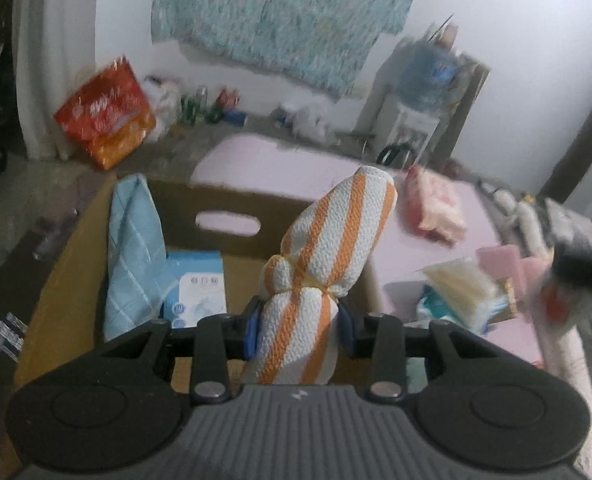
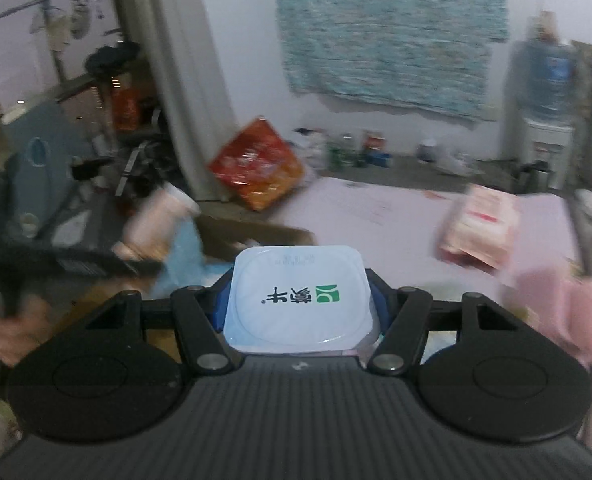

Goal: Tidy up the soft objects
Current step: 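Carry the striped towel and white container into the cardboard box and open both tools, then move both tools back over the items on the bed, then grasp the clear cotton-swab bag with the left tool while the right tool grasps it too, then carry the cotton-swab bag with both tools over the cardboard box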

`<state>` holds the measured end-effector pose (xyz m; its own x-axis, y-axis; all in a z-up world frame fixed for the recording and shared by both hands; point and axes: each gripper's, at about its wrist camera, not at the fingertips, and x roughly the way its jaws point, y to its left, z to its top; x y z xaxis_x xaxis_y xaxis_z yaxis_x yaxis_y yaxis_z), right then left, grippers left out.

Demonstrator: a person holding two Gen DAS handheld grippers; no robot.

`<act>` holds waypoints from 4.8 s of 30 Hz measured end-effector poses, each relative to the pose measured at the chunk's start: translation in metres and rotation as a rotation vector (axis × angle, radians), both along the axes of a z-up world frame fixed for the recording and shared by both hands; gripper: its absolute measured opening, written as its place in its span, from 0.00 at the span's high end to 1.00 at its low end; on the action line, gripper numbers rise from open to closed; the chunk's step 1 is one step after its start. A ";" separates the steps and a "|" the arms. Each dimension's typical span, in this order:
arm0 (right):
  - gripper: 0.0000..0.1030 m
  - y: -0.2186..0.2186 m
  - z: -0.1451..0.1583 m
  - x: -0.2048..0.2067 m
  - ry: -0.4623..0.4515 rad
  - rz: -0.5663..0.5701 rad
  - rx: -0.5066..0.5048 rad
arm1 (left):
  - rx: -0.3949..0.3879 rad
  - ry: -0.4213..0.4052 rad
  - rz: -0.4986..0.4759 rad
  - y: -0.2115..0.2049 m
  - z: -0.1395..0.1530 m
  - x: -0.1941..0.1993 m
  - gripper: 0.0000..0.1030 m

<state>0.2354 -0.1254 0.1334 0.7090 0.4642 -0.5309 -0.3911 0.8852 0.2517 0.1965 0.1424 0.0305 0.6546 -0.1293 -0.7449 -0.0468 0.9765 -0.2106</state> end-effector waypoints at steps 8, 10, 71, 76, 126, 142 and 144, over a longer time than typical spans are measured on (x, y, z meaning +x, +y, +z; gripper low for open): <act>0.39 0.082 -0.007 0.103 0.127 0.093 0.022 | 0.012 0.215 0.028 0.010 -0.073 0.058 0.62; 0.39 0.100 -0.017 0.123 0.160 0.111 0.010 | 0.024 0.246 0.047 0.010 -0.085 0.067 0.62; 0.19 -0.156 -0.058 -0.086 0.125 -0.228 0.289 | 0.018 0.055 -0.060 -0.067 0.008 -0.027 0.17; 0.19 -0.193 -0.100 -0.129 0.189 -0.307 0.365 | 0.045 0.029 -0.197 -0.117 0.013 -0.038 0.16; 0.75 -0.187 -0.195 0.096 0.417 -0.275 0.606 | -0.290 0.292 -0.194 -0.222 -0.049 0.106 0.62; 0.75 -0.119 -0.099 0.002 0.280 -0.179 0.609 | -0.326 0.113 -0.209 -0.153 0.030 -0.006 0.62; 0.75 -0.102 -0.087 -0.003 0.271 -0.147 0.605 | -0.332 0.090 -0.187 -0.134 0.038 -0.020 0.62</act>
